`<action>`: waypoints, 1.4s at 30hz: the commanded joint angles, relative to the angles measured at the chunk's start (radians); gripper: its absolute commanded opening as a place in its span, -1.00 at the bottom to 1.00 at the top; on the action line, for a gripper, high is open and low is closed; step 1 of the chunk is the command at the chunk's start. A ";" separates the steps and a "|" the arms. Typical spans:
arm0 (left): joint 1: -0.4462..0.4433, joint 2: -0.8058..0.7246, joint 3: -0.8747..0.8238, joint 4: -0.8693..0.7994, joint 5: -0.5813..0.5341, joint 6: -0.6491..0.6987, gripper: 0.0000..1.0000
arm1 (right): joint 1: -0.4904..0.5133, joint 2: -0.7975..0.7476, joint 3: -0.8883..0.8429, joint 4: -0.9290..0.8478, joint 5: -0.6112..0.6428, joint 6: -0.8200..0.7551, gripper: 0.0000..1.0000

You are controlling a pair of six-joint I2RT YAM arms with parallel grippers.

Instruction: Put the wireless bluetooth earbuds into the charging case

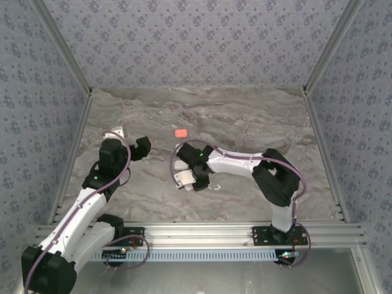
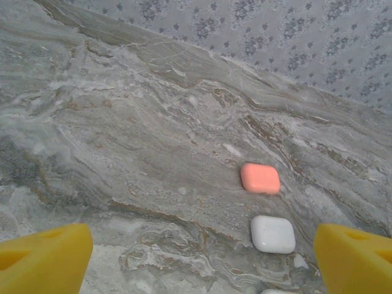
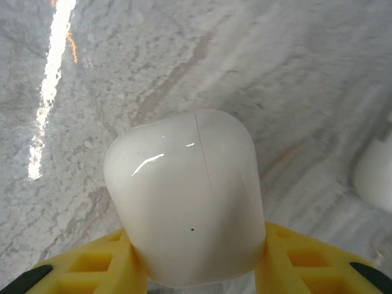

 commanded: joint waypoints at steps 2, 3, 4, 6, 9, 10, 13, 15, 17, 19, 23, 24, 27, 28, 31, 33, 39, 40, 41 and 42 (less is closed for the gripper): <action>0.007 -0.009 0.005 -0.006 0.116 0.003 0.82 | -0.061 -0.166 -0.066 0.102 -0.062 0.132 -0.16; 0.007 -0.008 0.008 -0.009 0.145 -0.003 0.81 | -0.076 -0.197 -0.090 0.119 -0.063 0.159 -0.16; 0.007 -0.005 0.013 -0.013 0.180 -0.014 0.80 | -0.096 -0.232 -0.108 0.142 -0.063 0.188 -0.15; 0.007 0.010 0.030 -0.017 0.250 -0.046 0.78 | -0.130 -0.293 -0.144 0.190 -0.054 0.244 -0.16; 0.004 0.055 0.067 -0.007 0.387 -0.088 0.74 | -0.184 -0.390 -0.185 0.260 -0.031 0.314 -0.16; -0.001 0.074 0.079 0.005 0.436 -0.103 0.74 | -0.202 -0.419 -0.197 0.279 -0.025 0.337 -0.17; -0.037 0.126 0.118 0.049 0.532 -0.131 0.72 | -0.251 -0.487 -0.221 0.319 -0.016 0.374 -0.16; -0.078 0.163 0.157 0.047 0.556 -0.123 0.71 | -0.279 -0.520 -0.228 0.325 -0.014 0.388 -0.17; -0.130 0.206 0.200 0.052 0.585 -0.111 0.71 | -0.304 -0.553 -0.229 0.333 -0.020 0.402 -0.17; -0.174 0.247 0.226 0.082 0.618 -0.107 0.71 | -0.323 -0.582 -0.239 0.346 -0.034 0.417 -0.17; -0.237 0.333 0.240 0.228 0.691 -0.148 0.71 | -0.346 -0.622 -0.254 0.367 -0.061 0.437 -0.16; -0.247 0.353 0.244 0.256 0.700 -0.159 0.71 | -0.346 -0.624 -0.253 0.370 -0.063 0.441 -0.16; -0.283 0.411 0.276 0.301 0.711 -0.168 0.70 | -0.346 -0.632 -0.255 0.373 -0.086 0.454 -0.16; -0.299 0.430 0.287 0.310 0.712 -0.167 0.70 | -0.346 -0.636 -0.259 0.378 -0.094 0.458 -0.16; -0.330 0.476 0.315 0.339 0.706 -0.168 0.65 | -0.346 -0.641 -0.267 0.388 -0.104 0.460 -0.16; -0.341 0.504 0.329 0.354 0.704 -0.174 0.60 | -0.345 -0.641 -0.272 0.392 -0.107 0.460 -0.16; -0.354 0.560 0.341 0.421 0.679 -0.216 0.35 | -0.339 -0.643 -0.283 0.404 -0.119 0.467 -0.15; -0.357 0.568 0.344 0.428 0.679 -0.218 0.32 | -0.336 -0.644 -0.284 0.406 -0.120 0.470 -0.15; -0.360 0.574 0.347 0.428 0.678 -0.217 0.27 | -0.336 -0.643 -0.284 0.408 -0.122 0.471 -0.16; -0.363 0.578 0.351 0.428 0.679 -0.216 0.24 | -0.334 -0.642 -0.285 0.409 -0.122 0.473 -0.16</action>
